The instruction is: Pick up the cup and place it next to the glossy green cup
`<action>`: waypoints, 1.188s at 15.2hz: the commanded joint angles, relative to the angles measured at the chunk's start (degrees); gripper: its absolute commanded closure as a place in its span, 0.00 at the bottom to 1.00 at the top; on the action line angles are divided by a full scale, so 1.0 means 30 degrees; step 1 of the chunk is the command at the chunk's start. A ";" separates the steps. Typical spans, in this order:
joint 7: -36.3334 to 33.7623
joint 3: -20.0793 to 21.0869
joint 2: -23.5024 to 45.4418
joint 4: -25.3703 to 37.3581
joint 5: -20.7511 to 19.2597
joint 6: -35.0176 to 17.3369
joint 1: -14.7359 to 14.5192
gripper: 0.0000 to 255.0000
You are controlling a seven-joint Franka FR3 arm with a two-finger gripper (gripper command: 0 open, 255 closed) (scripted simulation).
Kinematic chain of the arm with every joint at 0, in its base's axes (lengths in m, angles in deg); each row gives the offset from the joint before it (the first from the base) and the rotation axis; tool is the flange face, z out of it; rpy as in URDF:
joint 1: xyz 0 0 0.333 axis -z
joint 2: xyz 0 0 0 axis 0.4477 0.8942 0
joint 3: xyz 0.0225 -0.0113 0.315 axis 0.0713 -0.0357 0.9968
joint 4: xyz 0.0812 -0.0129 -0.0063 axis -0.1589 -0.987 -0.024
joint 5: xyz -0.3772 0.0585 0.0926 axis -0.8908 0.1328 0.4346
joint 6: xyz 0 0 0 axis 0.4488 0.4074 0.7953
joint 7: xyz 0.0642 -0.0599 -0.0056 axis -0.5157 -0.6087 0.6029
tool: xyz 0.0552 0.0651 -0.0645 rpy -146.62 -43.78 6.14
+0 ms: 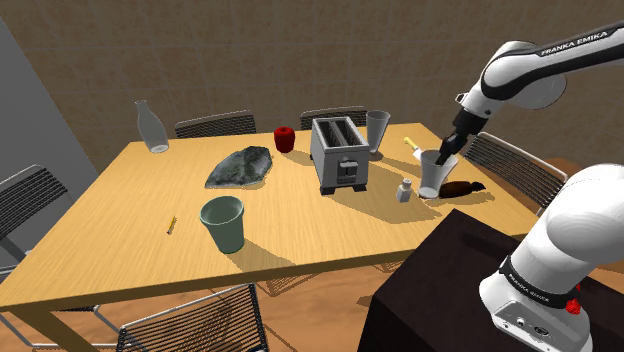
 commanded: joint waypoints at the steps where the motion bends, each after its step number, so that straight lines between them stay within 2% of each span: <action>1: -0.0261 0.0275 -0.0343 0.0352 0.0016 0.0675 0.0044 1.00; 16: -0.1439 0.1581 -0.1883 0.3220 0.0267 0.4949 0.0146 1.00; 18: -0.1866 0.1949 -0.1701 0.3253 0.0564 0.4727 -0.0167 1.00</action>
